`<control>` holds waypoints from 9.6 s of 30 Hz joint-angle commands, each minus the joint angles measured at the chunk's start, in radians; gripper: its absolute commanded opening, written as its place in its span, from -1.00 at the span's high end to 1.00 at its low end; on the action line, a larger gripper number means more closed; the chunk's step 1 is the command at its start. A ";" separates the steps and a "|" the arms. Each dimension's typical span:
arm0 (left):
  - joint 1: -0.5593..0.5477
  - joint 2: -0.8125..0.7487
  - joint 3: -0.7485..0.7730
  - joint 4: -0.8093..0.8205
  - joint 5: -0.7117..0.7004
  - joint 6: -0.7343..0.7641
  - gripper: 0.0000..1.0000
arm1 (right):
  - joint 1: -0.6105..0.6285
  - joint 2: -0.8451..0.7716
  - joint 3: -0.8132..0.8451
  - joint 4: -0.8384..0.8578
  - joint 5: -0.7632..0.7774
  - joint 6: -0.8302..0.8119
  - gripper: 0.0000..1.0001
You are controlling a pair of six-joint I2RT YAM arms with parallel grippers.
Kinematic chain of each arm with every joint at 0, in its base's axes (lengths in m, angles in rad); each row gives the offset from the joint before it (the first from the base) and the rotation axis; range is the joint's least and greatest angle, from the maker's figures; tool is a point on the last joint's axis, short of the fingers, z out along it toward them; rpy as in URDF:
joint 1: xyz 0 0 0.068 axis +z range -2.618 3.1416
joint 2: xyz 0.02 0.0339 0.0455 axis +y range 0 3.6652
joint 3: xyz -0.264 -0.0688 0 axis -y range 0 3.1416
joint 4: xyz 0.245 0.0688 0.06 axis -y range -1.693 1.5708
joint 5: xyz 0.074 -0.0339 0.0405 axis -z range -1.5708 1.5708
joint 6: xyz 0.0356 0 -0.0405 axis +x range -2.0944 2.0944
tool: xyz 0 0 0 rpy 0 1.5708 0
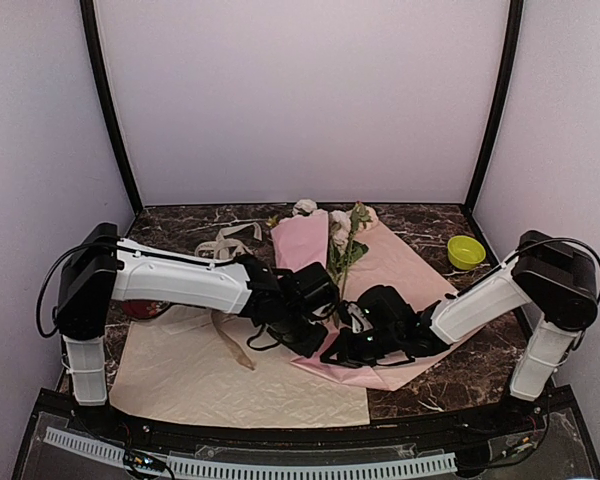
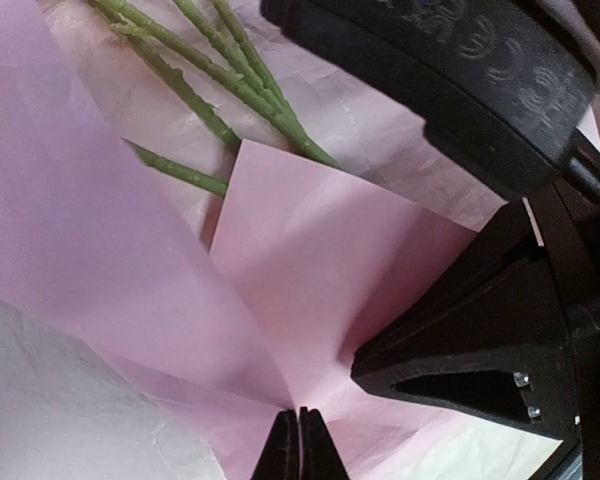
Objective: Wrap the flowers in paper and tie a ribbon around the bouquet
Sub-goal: Fold the one-fourth-folded wrapping paper at the center of the board, then press the fold line on the 2/3-folded wrapping paper.
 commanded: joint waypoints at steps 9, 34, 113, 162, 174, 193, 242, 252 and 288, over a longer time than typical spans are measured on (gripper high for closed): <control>-0.116 -0.046 -0.006 0.025 -0.096 0.275 1.00 | -0.034 0.080 -0.033 0.055 0.004 0.041 1.00; -0.130 0.033 0.029 -0.164 -0.087 0.277 1.00 | -0.183 -0.234 0.241 -0.405 0.146 -0.239 0.75; -0.108 -0.011 0.022 -0.256 -0.116 0.265 1.00 | -0.215 0.250 0.651 -0.317 -0.247 -0.197 0.40; -0.180 0.065 0.038 0.027 -0.277 0.542 0.61 | -0.225 0.249 0.784 -0.555 -0.194 -0.348 1.00; -0.180 0.105 -0.019 -0.008 -0.143 0.511 0.64 | -0.232 0.136 0.799 -0.626 -0.085 -0.381 1.00; -0.186 0.111 0.019 -0.056 -0.104 0.522 0.59 | -0.333 0.031 0.425 -0.516 0.013 -0.364 1.00; -0.201 0.125 0.254 -0.011 -0.029 0.598 0.30 | -0.408 0.082 0.329 -0.490 -0.039 -0.462 1.00; -0.197 -0.162 0.124 0.024 -0.111 0.531 0.01 | -0.413 0.148 0.341 -0.471 -0.052 -0.461 1.00; -0.220 0.019 -0.020 0.075 -0.120 0.616 0.91 | -0.413 0.145 0.383 -0.500 -0.047 -0.454 1.00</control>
